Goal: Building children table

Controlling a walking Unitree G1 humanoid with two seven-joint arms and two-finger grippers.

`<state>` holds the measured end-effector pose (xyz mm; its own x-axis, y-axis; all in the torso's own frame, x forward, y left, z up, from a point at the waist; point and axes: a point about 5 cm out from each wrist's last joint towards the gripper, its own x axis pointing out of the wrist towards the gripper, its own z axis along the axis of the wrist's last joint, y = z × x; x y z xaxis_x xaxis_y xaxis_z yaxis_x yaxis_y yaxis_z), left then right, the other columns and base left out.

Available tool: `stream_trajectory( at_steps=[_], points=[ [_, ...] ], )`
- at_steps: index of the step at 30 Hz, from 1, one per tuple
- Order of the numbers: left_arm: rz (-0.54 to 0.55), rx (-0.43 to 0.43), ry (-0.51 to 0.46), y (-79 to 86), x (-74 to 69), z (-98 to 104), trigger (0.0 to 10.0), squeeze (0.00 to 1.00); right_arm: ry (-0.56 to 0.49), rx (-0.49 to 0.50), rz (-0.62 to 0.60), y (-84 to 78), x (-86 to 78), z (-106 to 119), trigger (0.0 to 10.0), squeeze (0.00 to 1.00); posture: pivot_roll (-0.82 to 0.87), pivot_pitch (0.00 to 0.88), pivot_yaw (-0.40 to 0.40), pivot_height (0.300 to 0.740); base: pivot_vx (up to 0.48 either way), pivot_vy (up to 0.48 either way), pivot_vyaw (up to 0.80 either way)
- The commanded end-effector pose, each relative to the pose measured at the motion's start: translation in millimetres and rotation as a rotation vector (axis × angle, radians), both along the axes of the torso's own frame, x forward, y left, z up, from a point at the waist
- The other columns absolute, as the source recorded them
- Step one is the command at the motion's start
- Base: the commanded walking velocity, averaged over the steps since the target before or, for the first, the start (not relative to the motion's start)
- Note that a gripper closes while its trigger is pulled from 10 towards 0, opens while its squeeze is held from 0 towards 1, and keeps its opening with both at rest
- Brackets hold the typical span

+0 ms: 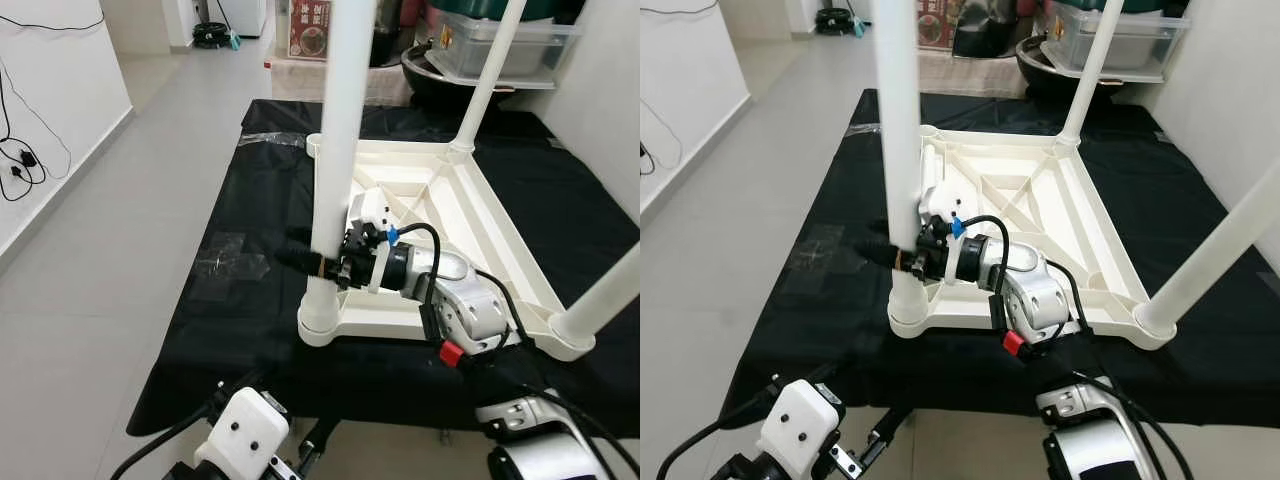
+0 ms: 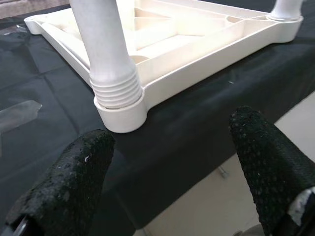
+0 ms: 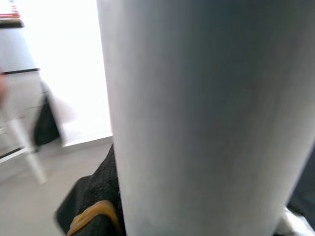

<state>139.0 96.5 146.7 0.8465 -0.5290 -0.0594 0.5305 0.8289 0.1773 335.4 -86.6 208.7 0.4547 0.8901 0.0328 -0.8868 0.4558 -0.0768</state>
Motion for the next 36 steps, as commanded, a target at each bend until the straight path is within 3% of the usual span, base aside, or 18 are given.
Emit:
stream_trajectory(
  at_steps=[1, 6, 11, 12, 13, 16, 23, 30, 34, 36],
  points=[
    [-0.015, 0.006, 0.024, -1.1, -1.3, -5.0, 10.0, 0.0, 0.06, -0.038, -0.133, -13.2, 4.8, -15.4, 10.0, 0.0, 0.08, 0.157, -0.064, 0.74, 0.0, 0.0, 0.0],
    [-0.013, 0.004, 0.025, -1.6, -1.7, -5.0, 10.0, 0.0, 0.053, -0.01, -0.31, -17.5, 8.3, -18.5, 10.0, 0.0, 0.08, 0.161, -0.062, 0.74, 0.0, 0.0, 0.0],
    [-0.015, 0.003, 0.027, -1.4, -1.8, -4.9, 10.0, 0.0, 0.042, -0.019, -0.406, -20.2, 7.2, -21.7, 10.0, 0.0, 0.08, 0.161, -0.062, 0.74, 0.0, 0.0, 0.0],
    [-0.016, 0.003, 0.029, -1.4, -2.2, -4.9, 10.0, 0.0, 0.047, -0.011, -0.517, -24.3, 8.2, -23.3, 10.0, 0.0, 0.08, 0.16, -0.061, 0.74, 0.0, 0.0, 0.0],
    [-0.016, 0.003, 0.029, -1.4, -2.2, -4.9, 10.0, 0.0, 0.047, -0.011, -0.517, -24.3, 8.2, -23.3, 10.0, 0.0, 0.08, 0.16, -0.061, 0.74, 0.0, 0.0, 0.0],
    [-0.019, 0.003, 0.031, -1.3, -2.8, -5.2, 10.0, 0.0, 0.066, -0.023, -0.711, -32.5, 14.6, -24.9, 10.0, 0.0, 0.08, 0.157, -0.059, 0.74, 0.0, 0.0, 0.0],
    [-0.025, 0.008, 0.033, -1.0, -3.4, -5.7, 10.0, 0.0, 0.076, -0.043, -0.938, -33.4, 25.4, -20.7, 10.0, 0.0, 0.08, 0.151, -0.058, 0.74, 0.0, 0.0, 0.0],
    [-0.028, 0.012, 0.034, -1.3, -3.5, -6.4, 10.0, 0.0, 0.142, -0.019, -1.142, -36.2, 28.7, -25.1, 10.0, 0.0, 0.09, 0.146, -0.061, 0.74, 0.0, 0.0, 0.0],
    [-0.031, 0.011, 0.035, -1.5, -3.7, -6.5, 10.0, 0.0, 0.195, 0.007, -1.328, -39.9, 29.9, -27.4, 10.0, 0.0, 0.09, 0.146, -0.058, 0.74, 0.0, 0.0, 0.0],
    [-0.031, 0.011, 0.035, -1.7, -3.8, -6.6, 10.0, 0.0, 0.195, 0.009, -1.348, -40.2, 30.1, -27.0, 10.0, 0.0, 0.09, 0.146, -0.058, 0.74, 0.0, 0.0, 0.0]
  ],
)
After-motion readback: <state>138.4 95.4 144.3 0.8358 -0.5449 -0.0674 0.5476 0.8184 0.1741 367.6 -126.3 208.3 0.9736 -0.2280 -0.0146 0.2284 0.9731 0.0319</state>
